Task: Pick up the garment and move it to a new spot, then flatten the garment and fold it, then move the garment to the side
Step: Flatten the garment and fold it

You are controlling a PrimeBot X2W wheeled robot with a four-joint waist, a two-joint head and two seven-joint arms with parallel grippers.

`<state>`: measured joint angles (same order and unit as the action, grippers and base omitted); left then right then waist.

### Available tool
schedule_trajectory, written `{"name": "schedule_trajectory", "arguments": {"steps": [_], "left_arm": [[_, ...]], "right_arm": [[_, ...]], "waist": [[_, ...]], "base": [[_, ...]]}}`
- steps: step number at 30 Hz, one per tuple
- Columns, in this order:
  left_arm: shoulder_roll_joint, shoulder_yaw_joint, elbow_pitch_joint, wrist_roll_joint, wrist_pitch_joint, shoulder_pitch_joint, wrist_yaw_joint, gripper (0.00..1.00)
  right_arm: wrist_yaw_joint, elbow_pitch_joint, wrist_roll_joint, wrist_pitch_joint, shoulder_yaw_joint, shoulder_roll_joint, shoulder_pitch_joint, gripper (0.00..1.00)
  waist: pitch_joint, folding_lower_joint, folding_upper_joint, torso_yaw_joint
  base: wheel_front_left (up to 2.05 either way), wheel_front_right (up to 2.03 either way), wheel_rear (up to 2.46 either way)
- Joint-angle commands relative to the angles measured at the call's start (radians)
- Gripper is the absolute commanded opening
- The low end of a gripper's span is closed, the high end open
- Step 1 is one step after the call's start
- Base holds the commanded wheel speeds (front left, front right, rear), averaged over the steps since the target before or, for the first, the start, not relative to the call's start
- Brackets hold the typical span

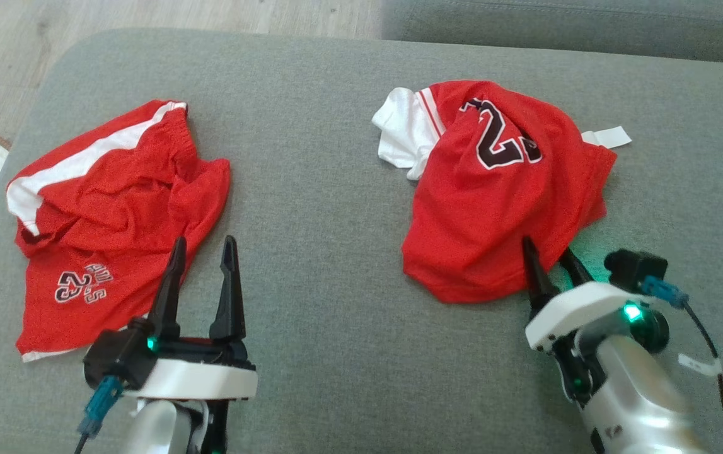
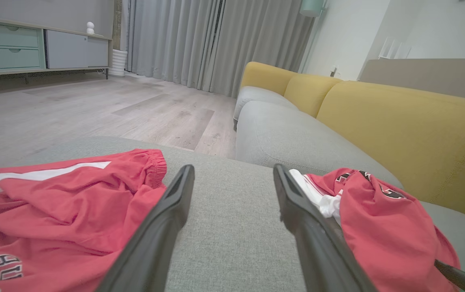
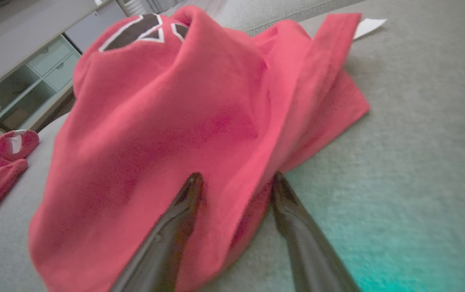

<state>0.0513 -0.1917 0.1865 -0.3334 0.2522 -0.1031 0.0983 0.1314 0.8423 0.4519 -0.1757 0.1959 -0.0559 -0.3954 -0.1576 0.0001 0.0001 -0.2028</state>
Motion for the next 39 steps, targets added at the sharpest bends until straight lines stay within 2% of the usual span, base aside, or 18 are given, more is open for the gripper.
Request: {"name": "schedule_trajectory", "arguments": {"steps": [1,5,9,16,19,23,31,35,39], "left_arm": [[0.0,0.033,-0.029,0.01,0.009,-0.044,0.003,1.0],[0.0,0.04,-0.026,0.011,0.009,-0.043,0.004,1.0],[-0.001,0.046,-0.026,0.006,0.009,-0.039,0.003,1.0],[-0.001,0.037,-0.029,-0.008,0.009,-0.022,-0.006,1.0],[-0.001,0.04,-0.033,-0.017,0.009,-0.01,-0.008,1.0],[-0.001,0.047,-0.037,-0.025,0.009,0.003,-0.009,1.0],[-0.001,0.028,-0.033,-0.042,0.01,0.022,-0.014,1.0],[-0.001,0.04,-0.042,-0.047,0.01,0.041,-0.02,1.0],[-0.001,0.069,-0.058,-0.048,0.01,0.058,-0.023,1.0]], "right_arm": [[-0.001,0.002,0.021,-0.02,0.042,0.006,-0.034,0.0],[-0.001,0.014,0.032,-0.061,0.039,0.006,-0.066,0.0],[-0.001,-0.027,0.013,-0.084,-0.011,0.006,-0.106,0.0],[-0.001,-0.282,-0.085,-0.086,-0.156,0.006,-0.145,0.0],[-0.001,-0.327,-0.107,-0.086,-0.124,0.006,-0.177,0.0],[-0.001,-0.359,-0.087,-0.054,-0.009,0.006,-0.265,0.0],[-0.001,-0.355,0.088,-0.053,0.217,0.006,-0.568,0.0],[-0.001,-0.295,0.094,-0.067,0.197,0.006,-0.685,0.0],[-0.001,-0.193,-0.02,-0.073,0.082,-0.004,-0.711,0.0]], "waist": [[-0.001,-0.0001,-0.0001,-0.003],[0.006,-0.0001,-0.0001,0.002],[0.028,-0.0001,-0.0001,0.013],[0.088,-0.0001,-0.0001,0.022],[0.11,-0.0001,-0.0001,0.021],[0.129,-0.0001,-0.0001,0.015],[0.164,-0.0001,-0.0001,-0.011],[0.175,-0.0001,-0.0001,-0.013],[0.172,-0.0001,-0.0001,0.009]], "base": [[0.0,0.0,0.0],[0.0,0.0,0.0],[0.0,0.0,0.0],[0.0,0.0,0.0],[0.0,0.0,0.0],[0.0,0.0,0.0],[0.0,0.0,0.0],[0.0,0.0,0.0],[0.0,0.0,0.0]]}}
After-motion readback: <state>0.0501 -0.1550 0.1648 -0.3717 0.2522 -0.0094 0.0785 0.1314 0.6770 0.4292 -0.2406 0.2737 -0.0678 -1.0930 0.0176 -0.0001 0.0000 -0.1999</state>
